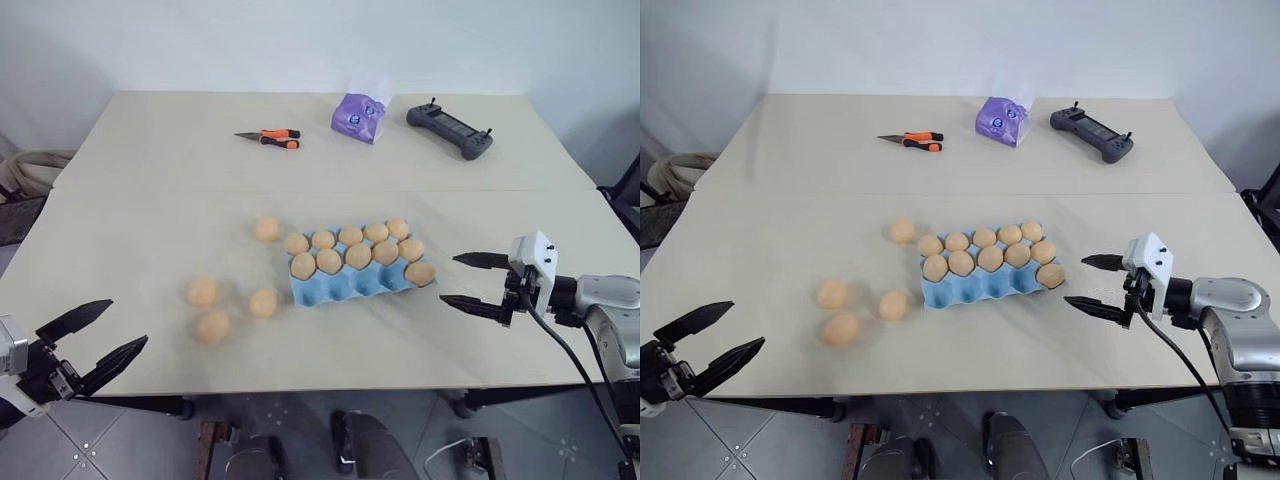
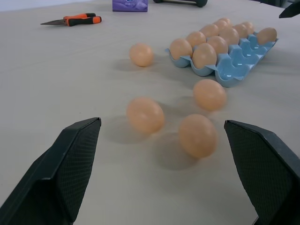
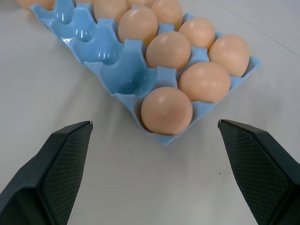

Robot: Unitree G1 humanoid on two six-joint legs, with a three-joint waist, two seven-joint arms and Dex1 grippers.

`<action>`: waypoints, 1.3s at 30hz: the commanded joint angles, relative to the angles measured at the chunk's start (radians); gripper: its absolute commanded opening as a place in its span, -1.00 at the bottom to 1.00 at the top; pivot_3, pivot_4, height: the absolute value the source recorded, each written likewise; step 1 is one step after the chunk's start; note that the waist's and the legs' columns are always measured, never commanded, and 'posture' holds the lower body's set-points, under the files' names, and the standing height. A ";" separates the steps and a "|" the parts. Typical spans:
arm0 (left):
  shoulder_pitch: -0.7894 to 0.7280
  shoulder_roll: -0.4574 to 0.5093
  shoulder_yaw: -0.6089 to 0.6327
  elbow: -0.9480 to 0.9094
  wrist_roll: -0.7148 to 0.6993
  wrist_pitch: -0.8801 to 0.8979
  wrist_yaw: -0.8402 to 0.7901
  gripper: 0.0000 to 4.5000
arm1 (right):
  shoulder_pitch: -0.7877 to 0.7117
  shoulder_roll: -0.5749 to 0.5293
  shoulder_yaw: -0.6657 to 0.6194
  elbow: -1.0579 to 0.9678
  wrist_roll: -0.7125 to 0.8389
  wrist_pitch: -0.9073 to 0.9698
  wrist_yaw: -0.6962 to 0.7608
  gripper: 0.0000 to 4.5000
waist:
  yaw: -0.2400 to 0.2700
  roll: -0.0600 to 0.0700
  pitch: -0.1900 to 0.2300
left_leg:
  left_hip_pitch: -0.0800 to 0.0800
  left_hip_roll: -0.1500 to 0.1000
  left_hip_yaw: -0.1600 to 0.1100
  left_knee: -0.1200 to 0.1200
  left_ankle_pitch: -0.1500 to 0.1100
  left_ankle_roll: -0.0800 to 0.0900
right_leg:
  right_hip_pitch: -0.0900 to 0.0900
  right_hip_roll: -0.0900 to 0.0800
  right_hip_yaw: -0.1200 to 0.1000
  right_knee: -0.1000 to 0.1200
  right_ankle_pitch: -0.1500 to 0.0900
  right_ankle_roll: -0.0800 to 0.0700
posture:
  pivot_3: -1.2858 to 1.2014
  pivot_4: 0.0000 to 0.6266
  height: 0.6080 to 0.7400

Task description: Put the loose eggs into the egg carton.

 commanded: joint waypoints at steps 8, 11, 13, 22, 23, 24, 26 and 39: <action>0.007 -0.008 0.015 -0.074 -0.061 0.087 0.071 0.99 | -0.019 0.008 -0.021 -0.002 0.014 -0.003 -0.022 1.00 | 0.000 0.000 0.000 | 0.000 0.000 0.000 0.000 0.000 0.000 | 0.000 0.000 0.000 0.000 0.002 0.004 | 0.03 -0.52 1.00; 0.012 -0.011 0.015 -0.087 -0.062 0.093 0.076 0.99 | -0.023 0.011 -0.020 0.001 0.013 -0.003 -0.024 1.00 | -0.001 0.000 0.000 | 0.000 0.000 0.000 0.000 0.000 0.000 | 0.000 0.000 0.000 0.001 0.002 0.004 | 0.03 -0.52 1.00; 0.014 -0.015 0.014 -0.091 -0.052 0.079 0.073 0.99 | -0.023 0.011 -0.020 0.002 0.013 -0.005 -0.025 1.00 | 0.000 0.000 0.000 | 0.000 0.000 0.000 0.000 0.000 0.000 | 0.000 0.000 0.000 0.001 0.002 0.004 | 0.03 -0.52 1.00; 0.071 -0.041 0.020 -0.212 -0.004 0.113 0.181 0.99 | -0.013 0.006 -0.030 0.003 0.013 -0.007 -0.031 1.00 | 0.000 0.000 0.000 | 0.000 0.000 0.000 0.000 0.000 0.000 | 0.000 0.000 0.000 0.001 0.002 0.004 | 0.03 -0.52 1.00; 0.080 -0.046 0.026 -0.234 -0.009 0.143 0.223 0.99 | -0.012 0.005 -0.031 0.003 0.014 -0.006 -0.032 1.00 | 0.000 0.000 0.000 | 0.000 0.000 0.000 0.000 0.000 0.000 | 0.000 0.000 0.000 0.001 0.002 0.004 | 0.03 -0.52 1.00; 0.087 -0.052 0.030 -0.253 -0.018 0.168 0.255 0.99 | -0.011 0.004 -0.032 0.003 0.015 -0.005 -0.032 1.00 | 0.000 0.000 0.000 | 0.000 0.000 0.000 0.000 0.000 0.000 | 0.000 0.000 0.000 0.001 0.002 0.004 | 0.03 -0.52 1.00; 0.095 -0.074 0.026 -0.287 -0.024 0.161 0.278 0.99 | -0.010 0.002 -0.032 0.005 0.016 -0.005 -0.030 1.00 | 0.000 0.000 0.000 | 0.001 0.000 0.000 0.001 0.000 0.000 | 0.001 0.000 0.001 0.001 0.002 0.004 | 0.03 -0.52 1.00; 0.148 -0.098 -0.183 -0.424 0.101 0.233 0.407 0.99 | -0.042 0.011 -0.010 0.034 0.005 -0.010 -0.022 1.00 | 0.000 -0.001 0.000 | 0.002 -0.002 0.000 0.002 0.001 0.002 | 0.002 0.000 0.002 0.001 0.001 0.002 | 0.03 -0.52 1.00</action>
